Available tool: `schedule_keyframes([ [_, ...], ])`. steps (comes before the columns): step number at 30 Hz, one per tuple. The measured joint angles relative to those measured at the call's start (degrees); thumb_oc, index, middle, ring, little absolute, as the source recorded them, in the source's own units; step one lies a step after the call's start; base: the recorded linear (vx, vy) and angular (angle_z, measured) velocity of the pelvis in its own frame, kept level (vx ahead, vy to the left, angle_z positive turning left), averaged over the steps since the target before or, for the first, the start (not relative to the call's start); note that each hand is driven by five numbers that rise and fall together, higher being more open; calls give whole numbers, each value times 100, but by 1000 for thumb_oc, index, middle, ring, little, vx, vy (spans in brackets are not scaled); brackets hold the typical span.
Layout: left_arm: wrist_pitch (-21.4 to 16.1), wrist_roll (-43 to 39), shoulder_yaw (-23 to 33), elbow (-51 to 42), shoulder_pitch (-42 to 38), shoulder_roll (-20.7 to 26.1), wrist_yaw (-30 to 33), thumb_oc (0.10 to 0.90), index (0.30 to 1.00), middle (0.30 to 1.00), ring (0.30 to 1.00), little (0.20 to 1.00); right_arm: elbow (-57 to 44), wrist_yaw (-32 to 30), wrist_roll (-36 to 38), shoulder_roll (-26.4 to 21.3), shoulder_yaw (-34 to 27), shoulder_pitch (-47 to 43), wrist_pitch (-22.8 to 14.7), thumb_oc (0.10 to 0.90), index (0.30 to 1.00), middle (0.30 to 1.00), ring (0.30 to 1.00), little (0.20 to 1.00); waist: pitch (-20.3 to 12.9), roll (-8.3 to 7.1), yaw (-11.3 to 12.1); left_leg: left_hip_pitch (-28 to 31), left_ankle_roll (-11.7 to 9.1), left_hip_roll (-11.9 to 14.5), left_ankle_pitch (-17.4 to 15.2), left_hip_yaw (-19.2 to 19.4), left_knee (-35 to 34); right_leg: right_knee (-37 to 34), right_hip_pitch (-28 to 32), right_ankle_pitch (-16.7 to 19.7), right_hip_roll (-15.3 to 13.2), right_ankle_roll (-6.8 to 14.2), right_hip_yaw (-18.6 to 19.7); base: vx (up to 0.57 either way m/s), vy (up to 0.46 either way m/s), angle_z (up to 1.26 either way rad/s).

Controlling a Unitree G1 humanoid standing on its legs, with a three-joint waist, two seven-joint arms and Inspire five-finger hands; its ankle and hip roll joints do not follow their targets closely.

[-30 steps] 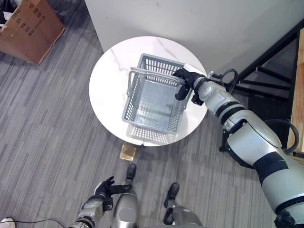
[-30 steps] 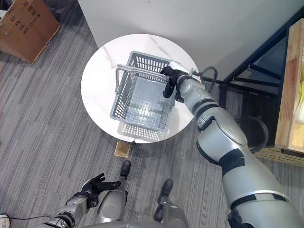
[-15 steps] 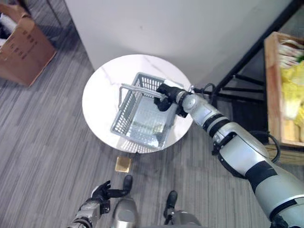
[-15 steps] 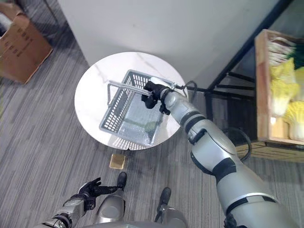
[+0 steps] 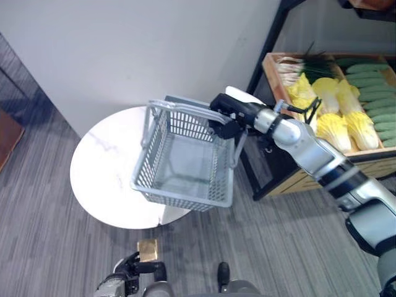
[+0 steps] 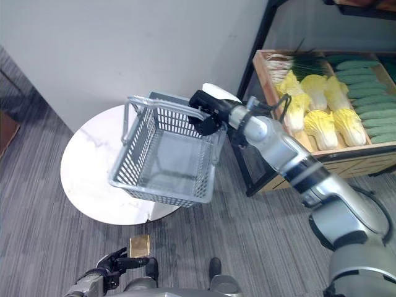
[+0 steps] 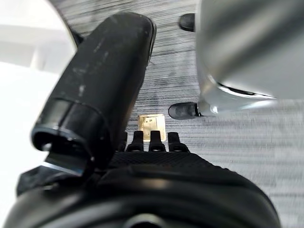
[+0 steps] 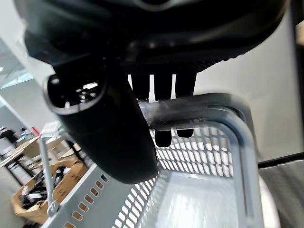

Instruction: Get the vegetables into the basket

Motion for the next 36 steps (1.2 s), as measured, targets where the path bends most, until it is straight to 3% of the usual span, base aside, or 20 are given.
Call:
schedule_keyframes([
  [6, 8, 221, -21, -11, 244, -253, -128, 900, 1000, 1000, 1000, 1000, -403, 261, -22, -670, -405, 1748, 23, 400, 300, 300, 300, 300, -126, 175, -171, 64, -8, 51, -24, 140, -26, -4, -20, 6, 48, -12, 144, 10, -5, -14],
  [14, 11, 337, -287, -155, 216, -409, -131, 900, 1000, 1000, 1000, 1000, -102, 335, -18, -662, -651, 2826, 12, 400, 300, 300, 300, 300, -177, 337, -290, 74, 6, 50, -34, 153, -14, -18, -18, 4, 48, -10, 168, 1, -1, 0],
  [21, 44, 339, -448, -173, 173, -458, -151, 900, 1000, 1000, 1000, 1000, 1455, 238, -282, -454, -1315, 3606, -193, 400, 300, 300, 300, 300, -155, 387, -261, 73, 37, 45, -63, 178, -26, -30, -36, -20, 35, 18, 202, 0, -2, -1],
  [25, 5, 452, -451, -169, 195, -428, -226, 900, 1000, 1000, 1000, 1000, 2515, 3, -491, -466, -1607, 4024, -222, 400, 300, 300, 300, 300, -84, 525, -263, 60, 39, 40, -67, 170, -20, -31, -41, -20, 10, 18, 179, -1, -4, 1],
  [29, -5, 563, -455, -154, 275, -396, -267, 900, 1000, 1000, 1000, 1000, 3060, -137, -705, -368, -1804, 4350, -324, 400, 300, 300, 300, 300, -78, 661, -263, 58, 33, 39, -81, 155, -13, -31, -34, -27, 10, 23, 151, -2, -7, 2],
  [36, -17, 561, -466, -137, 270, -425, -287, 900, 1000, 1000, 1000, 1000, 3953, -384, -748, -1, -2035, 4421, -386, 400, 300, 300, 300, 300, -67, 685, -236, 45, 13, 39, -98, 146, -26, -32, -40, -53, 14, 43, 139, 0, 0, 0],
])
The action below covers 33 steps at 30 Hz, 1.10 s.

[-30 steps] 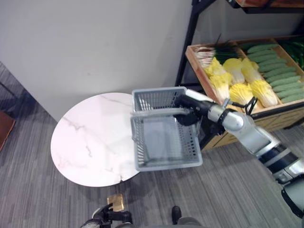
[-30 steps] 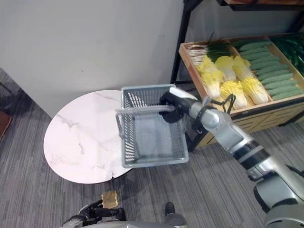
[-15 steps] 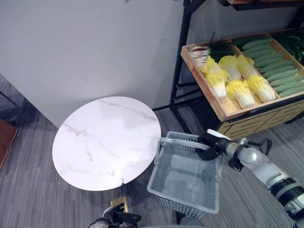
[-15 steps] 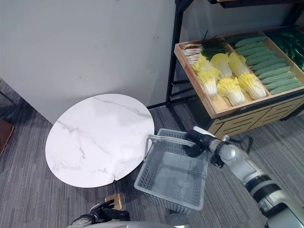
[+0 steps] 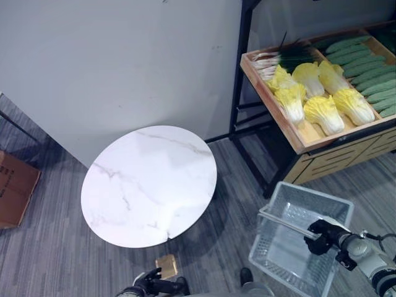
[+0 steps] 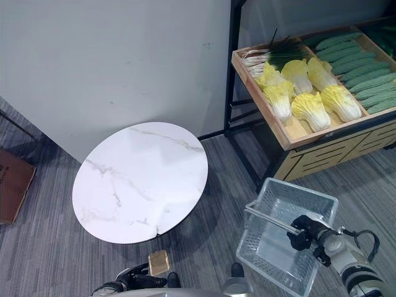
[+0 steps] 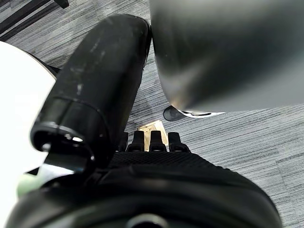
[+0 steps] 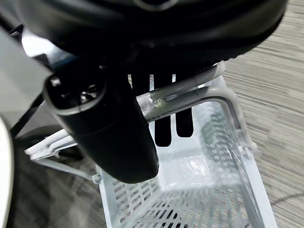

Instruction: Get the vegetables into the basket

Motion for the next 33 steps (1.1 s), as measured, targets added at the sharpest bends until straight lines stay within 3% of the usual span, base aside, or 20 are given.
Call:
schedule_keyframes([
  [15, -11, 3, -12, 5, -51, 27, 38, 900, 1000, 1000, 1000, 1000, 365, -100, 47, 396, -16, 126, -15, 400, 300, 300, 300, 300, 45, -90, -137, 114, 33, -58, -113, 406, -1, 17, -134, 56, -11, 16, 436, 11, 31, -14],
  [21, -14, 111, -11, 5, -90, 63, 45, 900, 1000, 1000, 1000, 1000, 205, -96, 14, 537, -2, 129, -46, 400, 300, 300, 300, 300, 76, -177, -160, 175, 56, -125, -215, 826, -3, 34, -321, 169, -41, 92, 816, -2, 64, -36],
  [25, -38, 231, -21, 9, -250, 183, 52, 900, 1000, 1000, 1000, 1000, 107, -180, -7, 766, -114, 157, -47, 400, 300, 300, 300, 300, 183, -394, -318, 221, 138, -194, -275, 1015, -6, 37, -384, 272, -95, 155, 976, -17, 81, -25],
  [26, -73, 278, -42, 7, -361, 233, 64, 900, 1000, 1000, 1000, 1000, 77, -210, -8, 896, -162, 205, -47, 400, 300, 300, 300, 300, 224, -516, -363, 221, 102, -227, -324, 1097, -6, 39, -441, 312, -111, 172, 1051, -42, 128, -39],
  [30, -95, 442, -224, 39, -520, 300, 166, 900, 1000, 1000, 1000, 1000, -121, -269, -7, 1154, -224, 265, -52, 400, 300, 300, 300, 300, 309, -676, -471, 186, 156, -290, -343, 1370, -11, 87, -698, 522, -152, 249, 1160, -43, 72, -44],
  [32, -121, 446, -229, 20, -573, 310, 171, 900, 1000, 1000, 1000, 1000, -126, -286, -7, 1208, -231, 265, -51, 400, 300, 300, 300, 300, 338, -714, -494, 181, 192, -304, -366, 1492, -11, 117, -858, 739, -96, 289, 1089, -97, -34, -65],
  [33, -123, 447, -228, -5, -588, 348, 178, 900, 1000, 1000, 1000, 1000, -139, -307, -6, 1282, -222, 137, -54, 400, 300, 300, 300, 300, 361, -710, -450, 113, 217, -238, -373, 1747, -12, 31, -1102, 1160, -16, 355, 806, -54, -19, -102],
])
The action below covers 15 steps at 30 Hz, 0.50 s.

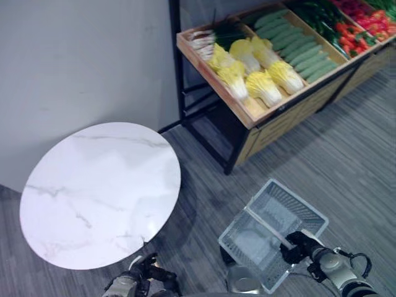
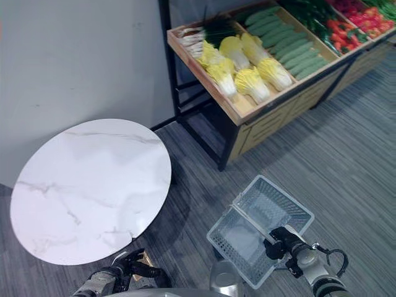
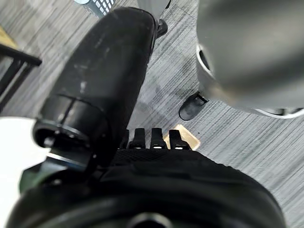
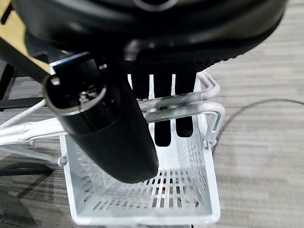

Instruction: Get the vegetables into the basket

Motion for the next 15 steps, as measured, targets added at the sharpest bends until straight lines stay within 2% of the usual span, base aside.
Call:
schedule_keyframes([
  [1, 4, 1, 4, 13, -52, 29, 4, 900, 1000, 1000, 1000, 1000, 5, -11, 1, 51, -1, -36, -13, 400, 300, 300, 300, 300, 41, -22, -3, -3, 29, 25, 10, 140, -4, -4, -99, 84, 2, 95, -283, -46, -20, -90],
  [2, 9, 2, 6, 37, -82, 22, 24, 900, 1000, 1000, 1000, 1000, 39, -42, 2, 70, 2, -11, -9, 400, 300, 300, 300, 300, 65, -2, -16, 7, 136, 81, 81, 259, -1, 42, -114, -316, -79, 2, -1107, 2, 14, -67],
  [3, -20, 0, 7, 16, -64, 21, 44, 900, 1000, 1000, 1000, 1000, 124, -14, -1, 70, 16, -26, 34, 400, 300, 300, 300, 300, 52, 57, 162, 26, 136, 188, 86, 540, -1, 336, -199, -643, -151, -198, -1965, 23, 27, -106],
  [4, -55, 0, 6, -35, -64, 44, 94, 900, 1000, 1000, 1000, 1000, 131, -27, 1, 58, 20, -48, 43, 400, 300, 300, 300, 300, 68, 165, 348, 37, 63, 383, 35, 792, 3, 933, -347, -887, -273, -178, -2509, 30, 41, -109],
  [5, -44, 0, 4, -28, -15, 94, 94, 900, 1000, 1000, 1000, 1000, 120, -17, 2, 61, 22, -30, 41, 400, 300, 300, 300, 300, 45, 121, 344, 50, -6, 340, 0, 744, 15, 1008, -206, -909, -392, -149, -2601, 137, 94, -85],
  [6, -14, 0, 10, 21, -4, 108, 93, 900, 1000, 1000, 1000, 1000, 113, -27, 0, 50, 29, -35, 42, 400, 300, 300, 300, 300, 59, 86, 341, 50, -31, 269, -21, 543, 16, 852, -127, -873, -296, -506, -2481, 56, 47, -44],
  [8, 27, 6, 48, 38, 17, 145, 79, 900, 1000, 1000, 1000, 1000, 126, -19, 1, 15, 60, -191, 52, 400, 300, 300, 300, 300, 48, 167, 330, 67, 52, 221, -89, 277, 8, 839, -184, -829, -196, -532, -2404, 87, 42, -76],
  [9, 159, 38, 146, 179, 16, 243, -148, 900, 1000, 1000, 1000, 1000, -36, 16, -7, -2, 107, -260, 61, 400, 300, 300, 300, 300, 77, 117, 321, 211, -65, 247, -165, 158, 0, 684, -85, -786, -10, -568, -2216, 121, 8, -87],
  [10, 137, 51, 302, 0, 64, 215, -71, 900, 1000, 1000, 1000, 1000, -267, 22, -3, -92, 65, -189, 22, 400, 300, 300, 300, 300, 34, 224, 214, 250, -168, 305, -198, 178, 2, 596, -15, -796, -32, -554, -2260, 45, -48, -64],
  [11, 94, 45, 414, -114, 65, 257, 51, 900, 1000, 1000, 1000, 1000, -284, 69, -1, -204, 74, -137, 13, 400, 300, 300, 300, 300, 29, 238, 118, 258, -187, 292, -185, 190, 3, 499, 27, -846, -46, -484, -2318, 45, -54, 1],
  [15, -74, 47, 364, -129, -192, 133, 92, 900, 1000, 1000, 1000, 1000, 35, 67, 1, -227, 66, -2, 115, 400, 300, 300, 300, 300, 22, 238, 106, 272, -228, 245, -96, 196, 41, 363, 114, -727, -77, -587, -2354, -17, -75, 6],
])
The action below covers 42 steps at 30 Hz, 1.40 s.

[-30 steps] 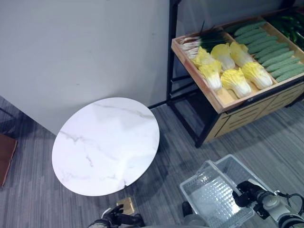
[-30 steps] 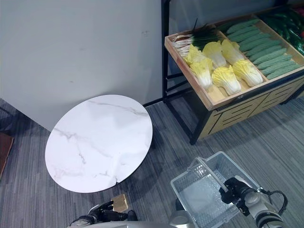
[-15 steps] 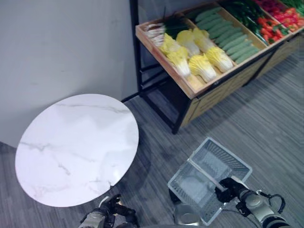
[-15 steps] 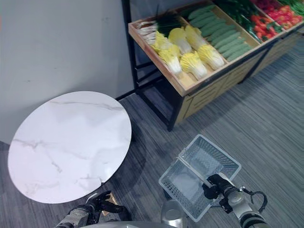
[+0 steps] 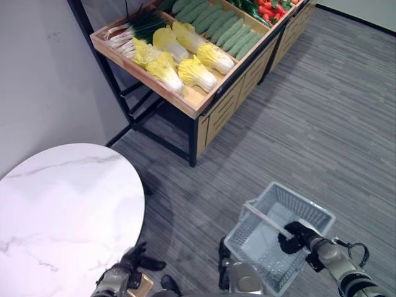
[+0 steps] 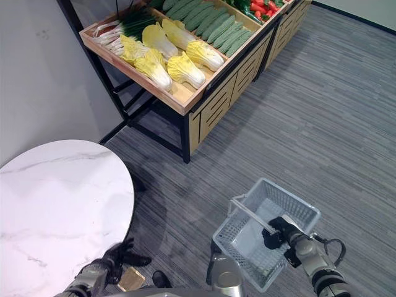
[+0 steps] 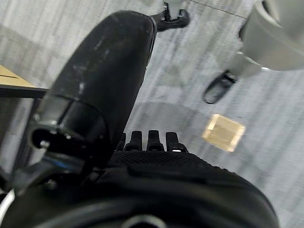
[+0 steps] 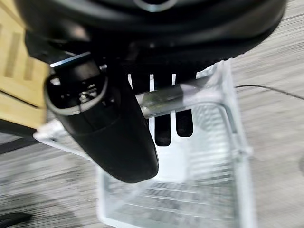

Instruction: Get the vegetables into the basket

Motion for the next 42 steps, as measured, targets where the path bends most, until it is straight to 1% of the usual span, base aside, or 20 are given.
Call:
schedule_keyframes([
  [10, 82, 0, -128, 88, 59, -80, 7, 900, 1000, 1000, 1000, 1000, -42, 7, 3, 74, 16, 142, -33, 400, 300, 300, 300, 300, -16, 74, 41, -104, 21, -23, -17, -68, 0, -172, 20, 10, -19, -10, -67, 30, -103, 5],
  [19, 91, -128, -127, 85, 134, -162, 9, 900, 1000, 1000, 1000, 1000, -44, -86, 9, 72, 16, 97, -56, 400, 300, 300, 300, 300, -6, 340, 84, -296, 19, 87, -1, -189, 98, -350, 1, -19, 88, -19, -174, 36, -181, 5],
  [21, 93, -208, -123, 70, 93, -159, 23, 900, 1000, 1000, 1000, 1000, -48, -86, 9, 74, 17, 111, -80, 400, 300, 300, 300, 300, 22, 313, 174, -447, 27, 143, -10, -260, 420, -351, -6, -61, 82, -30, -218, 25, -239, 10],
  [22, 91, -307, -126, 77, -21, -129, 39, 900, 1000, 1000, 1000, 1000, -37, -89, 16, 113, 19, 143, -105, 400, 300, 300, 300, 300, 94, 196, 264, -677, 21, 201, -25, -436, 918, -379, 33, -97, -11, -68, -248, 35, -110, 11],
  [23, 89, -405, -127, 63, -22, -142, 78, 900, 1000, 1000, 1000, 1000, -28, -47, 15, 108, 26, 165, -105, 400, 300, 300, 300, 300, 107, 177, 362, -760, 20, 270, -10, -507, 1186, -379, 82, -120, -6, -124, -231, 81, -175, 9],
  [25, 107, -434, -112, 82, 54, -147, 137, 900, 1000, 1000, 1000, 1000, -27, -54, 32, 154, 54, 130, -108, 400, 300, 300, 300, 300, 142, 158, 419, -801, -17, 365, 9, -694, 1532, -381, 237, -205, 116, -245, -184, 84, -100, -5],
  [27, 107, -529, -115, 74, 32, -152, 154, 900, 1000, 1000, 1000, 1000, -23, -59, 54, 163, 123, 78, -118, 400, 300, 300, 300, 300, 204, 52, 512, -1020, -280, 461, -3, -1078, 1876, -366, 261, -228, 93, -369, -59, 121, 45, -18],
  [28, 93, -586, -118, 57, 51, -161, 154, 900, 1000, 1000, 1000, 1000, 57, -75, 54, 171, 224, -40, -128, 400, 300, 300, 300, 300, 235, 1, 535, -996, -447, 398, -122, -1311, 1511, -362, 229, -233, 94, -373, 56, 111, 89, -18],
  [29, 98, -626, -125, 62, 17, -164, 154, 900, 1000, 1000, 1000, 1000, 81, -78, 55, 182, 234, -82, -129, 400, 300, 300, 300, 300, 238, -3, 521, -1015, -522, 430, -76, -1403, 1245, -366, 222, -243, 121, -381, 87, 167, 126, -29],
  [30, 98, -630, -133, 70, 0, -180, 170, 900, 1000, 1000, 1000, 1000, 84, -74, 53, 199, 330, -149, -130, 400, 300, 300, 300, 300, 267, -48, 578, -1011, -553, 499, 93, -1640, 517, -374, 191, -299, 189, -452, 203, 159, 71, -30],
  [31, 98, -631, -135, 72, -14, -184, 167, 900, 1000, 1000, 1000, 1000, 109, -80, 53, 230, 330, -200, -130, 400, 300, 300, 300, 300, 316, -88, 614, -1094, -608, 553, 207, -1786, 372, -392, 187, -303, 211, -453, 271, 206, 85, -54],
  [32, 96, -633, -135, 62, -35, -193, 165, 900, 1000, 1000, 1000, 1000, 112, -85, 53, 265, 333, -267, -135, 400, 300, 300, 300, 300, 380, -127, 681, -1217, -599, 634, 392, -1929, 177, -393, 195, -307, 232, -449, 386, 216, 53, -61],
  [33, 90, -638, -139, 63, -44, -206, 162, 900, 1000, 1000, 1000, 1000, 118, -81, 53, 278, 341, -309, -139, 400, 300, 300, 300, 300, 429, -184, 713, -1318, -608, 639, 541, -2252, 33, -393, 187, -308, 275, -448, 537, 126, 24, -97],
  [34, 79, -705, -112, 53, -24, -212, 163, 900, 1000, 1000, 1000, 1000, 166, -76, 53, 283, 437, -409, -139, 400, 300, 300, 300, 300, 450, -167, 808, -1290, -580, 629, 596, -2490, -21, -394, 189, -278, 333, -406, 831, 88, 43, -113],
  [35, 72, -748, -97, 18, 5, -206, 167, 900, 1000, 1000, 1000, 1000, 201, -65, 53, 271, 478, -459, -144, 400, 300, 300, 300, 300, 449, -145, 871, -1235, -538, 616, 626, -2592, -5, -395, 186, -254, 386, -371, 981, 55, 114, -142],
  [36, 72, -747, -104, -3, 15, -268, 175, 900, 1000, 1000, 1000, 1000, 192, -71, 52, 167, 496, -448, -204, 400, 300, 300, 300, 300, 441, 65, 891, -1177, -422, 635, 635, -2591, 49, -395, 212, -193, 496, -267, 1017, 52, 113, -112],
  [37, 74, -747, -95, -4, -43, -203, 176, 900, 1000, 1000, 1000, 1000, 265, -155, 54, 287, 471, -465, -209, 400, 300, 300, 300, 300, 493, -32, 900, -1111, -405, 553, 658, -2552, 35, -395, 221, -176, 386, -216, 1098, 56, 137, -69],
  [38, 75, -747, -107, -120, -102, -161, 197, 900, 1000, 1000, 1000, 1000, 188, -106, 56, 293, 479, -371, -217, 400, 300, 300, 300, 300, 499, -73, 819, -1126, -277, 424, 665, -2525, 7, -393, 211, -257, 265, -61, 1020, 40, 150, -8],
  [39, 46, -747, -107, -190, -130, -116, 220, 900, 1000, 1000, 1000, 1000, 187, -44, 57, 318, 488, -226, -225, 400, 300, 300, 300, 300, 486, -141, 767, -1109, -171, 258, 644, -2516, 7, -391, 225, -181, 104, 31, 1011, 40, 151, 13],
  [42, -24, -746, -102, -247, -78, -45, 257, 900, 1000, 1000, 1000, 1000, 208, -29, 58, 393, 508, -31, -221, 400, 300, 300, 300, 300, 475, -137, 767, -916, -59, 77, 585, -2343, 8, -391, 302, -103, -59, 117, 1149, 11, 144, -21],
])
